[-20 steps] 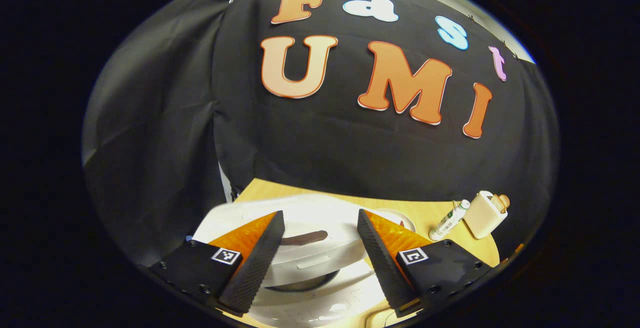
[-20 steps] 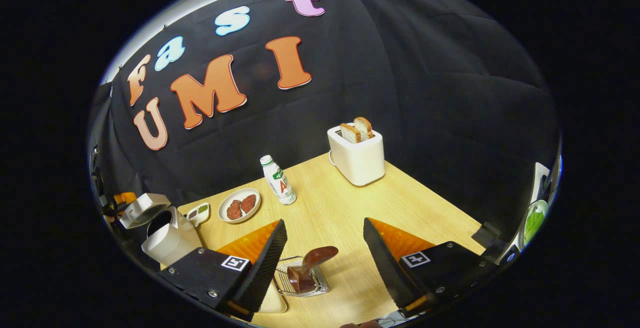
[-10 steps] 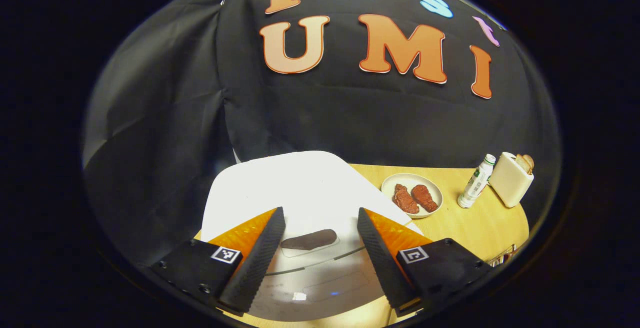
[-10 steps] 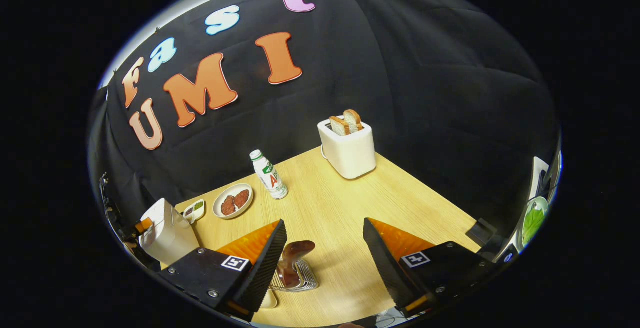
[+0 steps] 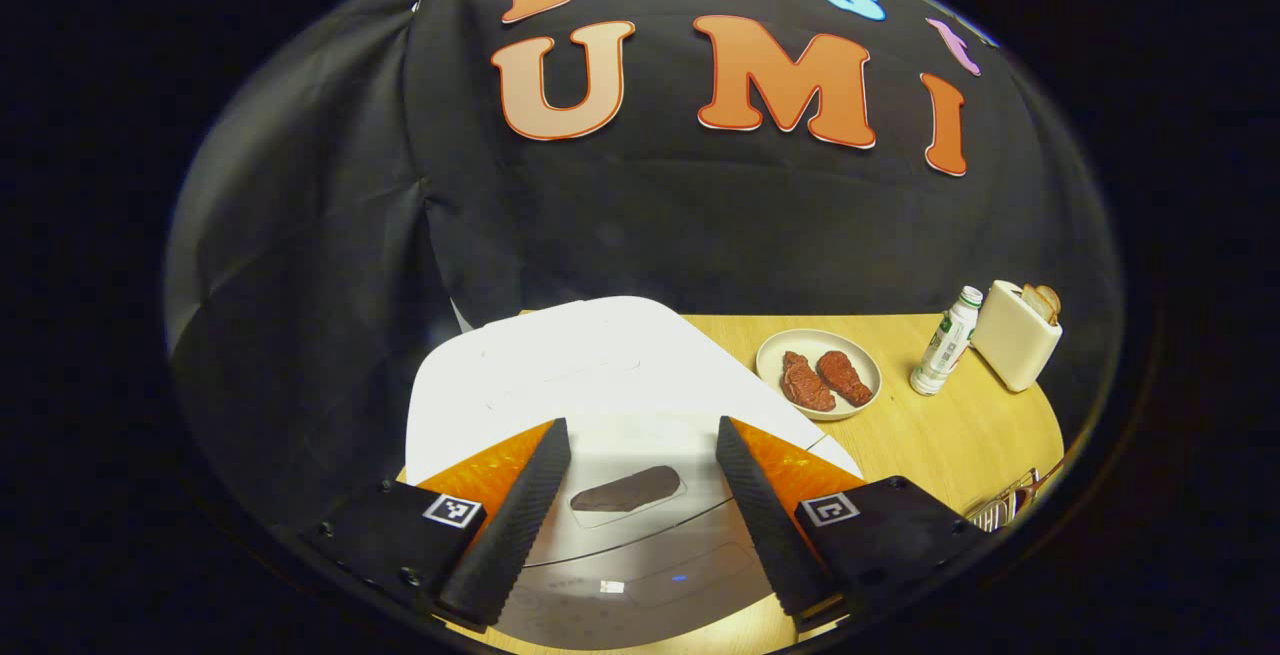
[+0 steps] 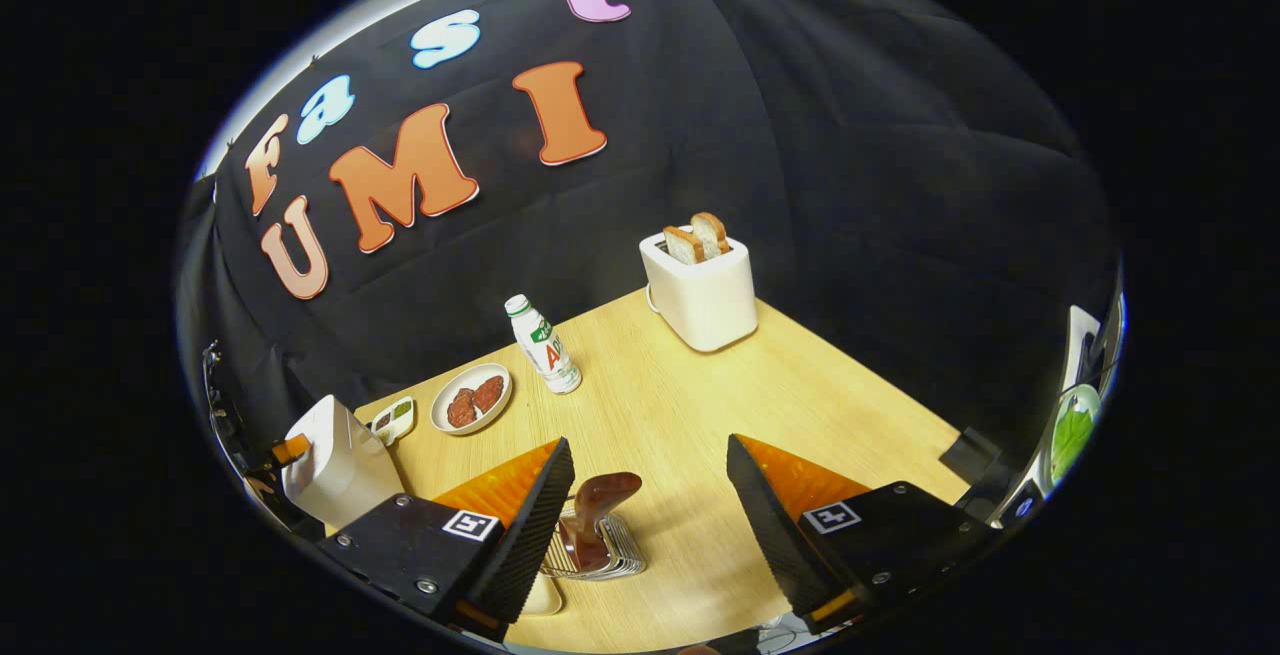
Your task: Close the left gripper, press the button to open the rice cooker; take a wooden spoon from the chopstick holder with the right hand, scoop a spoonful of rice and pour it into the rice cooker, then put the wooden spoon back into the chopstick holder.
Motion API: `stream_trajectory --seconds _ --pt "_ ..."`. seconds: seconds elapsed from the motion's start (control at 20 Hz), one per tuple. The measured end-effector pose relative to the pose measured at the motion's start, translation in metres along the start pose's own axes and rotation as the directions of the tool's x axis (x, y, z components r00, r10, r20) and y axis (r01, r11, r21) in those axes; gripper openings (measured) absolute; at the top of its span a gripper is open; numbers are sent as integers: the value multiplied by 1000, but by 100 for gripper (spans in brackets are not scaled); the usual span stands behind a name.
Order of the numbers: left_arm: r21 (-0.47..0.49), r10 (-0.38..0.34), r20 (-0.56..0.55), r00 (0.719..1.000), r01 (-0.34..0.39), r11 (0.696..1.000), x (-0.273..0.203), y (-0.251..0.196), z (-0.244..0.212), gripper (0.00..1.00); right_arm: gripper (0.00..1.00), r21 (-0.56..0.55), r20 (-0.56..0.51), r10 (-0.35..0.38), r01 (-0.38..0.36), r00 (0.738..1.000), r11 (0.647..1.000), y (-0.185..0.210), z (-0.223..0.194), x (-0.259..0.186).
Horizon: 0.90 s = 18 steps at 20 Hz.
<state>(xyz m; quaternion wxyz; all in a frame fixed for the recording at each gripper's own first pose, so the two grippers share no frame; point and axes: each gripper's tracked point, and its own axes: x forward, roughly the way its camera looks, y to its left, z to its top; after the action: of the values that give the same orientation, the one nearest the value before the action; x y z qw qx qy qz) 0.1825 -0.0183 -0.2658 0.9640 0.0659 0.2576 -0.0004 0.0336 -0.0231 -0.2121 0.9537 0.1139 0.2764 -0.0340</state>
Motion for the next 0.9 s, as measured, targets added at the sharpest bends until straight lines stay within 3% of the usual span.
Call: stream_trajectory --seconds 0.2,0.4,0.6,0.9 --pt "4 -9 94 996 9 1000 -33 2 44 100 95 -53 56 6 -3 998 999 9 26 -15" --pt "-5 -12 232 973 14 1000 -84 9 100 99 95 -78 118 48 -39 992 996 31 58 -30" --pt "-89 -68 361 930 107 990 -150 10 155 100 95 -116 170 90 -71 981 991 51 80 -45" --pt "-172 -33 485 874 132 976 -215 42 193 98 95 -143 247 144 -111 958 983 77 105 -64"
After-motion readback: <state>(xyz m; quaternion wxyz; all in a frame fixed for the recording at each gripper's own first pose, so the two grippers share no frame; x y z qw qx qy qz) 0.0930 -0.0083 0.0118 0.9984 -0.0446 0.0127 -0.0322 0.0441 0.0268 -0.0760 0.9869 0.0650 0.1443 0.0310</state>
